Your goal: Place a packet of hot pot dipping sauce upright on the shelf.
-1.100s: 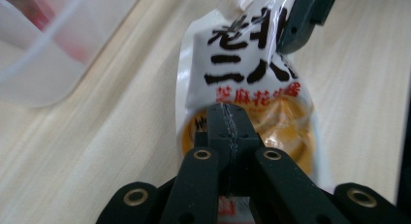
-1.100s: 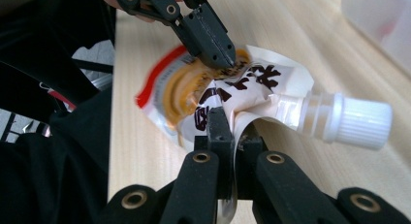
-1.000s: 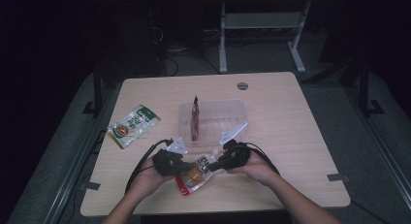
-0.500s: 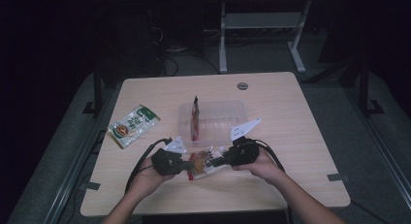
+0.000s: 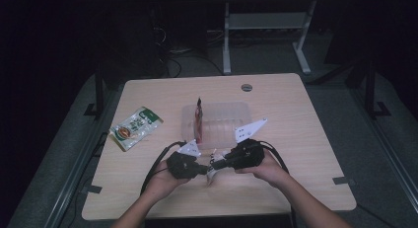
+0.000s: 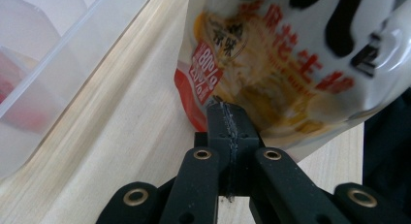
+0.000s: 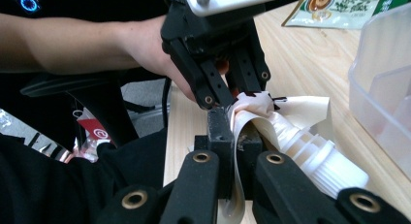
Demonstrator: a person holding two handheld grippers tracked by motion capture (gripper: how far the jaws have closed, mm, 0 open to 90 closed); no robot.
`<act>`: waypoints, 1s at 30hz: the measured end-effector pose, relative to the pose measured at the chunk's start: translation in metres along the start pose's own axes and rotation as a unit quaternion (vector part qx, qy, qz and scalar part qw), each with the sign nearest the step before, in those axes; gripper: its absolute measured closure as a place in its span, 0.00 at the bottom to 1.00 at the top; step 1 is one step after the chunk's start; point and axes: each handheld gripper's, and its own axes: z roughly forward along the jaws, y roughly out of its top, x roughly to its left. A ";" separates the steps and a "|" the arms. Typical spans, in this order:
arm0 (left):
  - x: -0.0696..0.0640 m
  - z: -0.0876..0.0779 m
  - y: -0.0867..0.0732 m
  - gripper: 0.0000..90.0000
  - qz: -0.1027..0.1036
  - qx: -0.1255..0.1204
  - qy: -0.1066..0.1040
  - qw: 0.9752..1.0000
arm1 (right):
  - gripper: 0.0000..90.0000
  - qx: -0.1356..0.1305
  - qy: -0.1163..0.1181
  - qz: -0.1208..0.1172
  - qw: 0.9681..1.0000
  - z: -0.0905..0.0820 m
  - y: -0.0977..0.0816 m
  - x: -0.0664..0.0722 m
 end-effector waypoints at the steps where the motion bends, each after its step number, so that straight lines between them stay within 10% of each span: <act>1: 0.001 -0.001 0.000 1.00 -0.005 -0.002 0.001 1.000 | 0.99 -0.003 0.000 0.002 1.000 -0.002 0.000 0.000; 6: 0.006 -0.014 -0.006 0.99 -0.022 -0.014 0.002 1.000 | 0.99 -0.015 -0.009 -0.006 1.000 -0.011 0.002 0.001; 30: 0.009 -0.037 -0.046 0.34 -0.051 -0.003 0.000 0.999 | 0.99 -0.026 -0.070 -0.029 0.997 -0.049 0.036 -0.015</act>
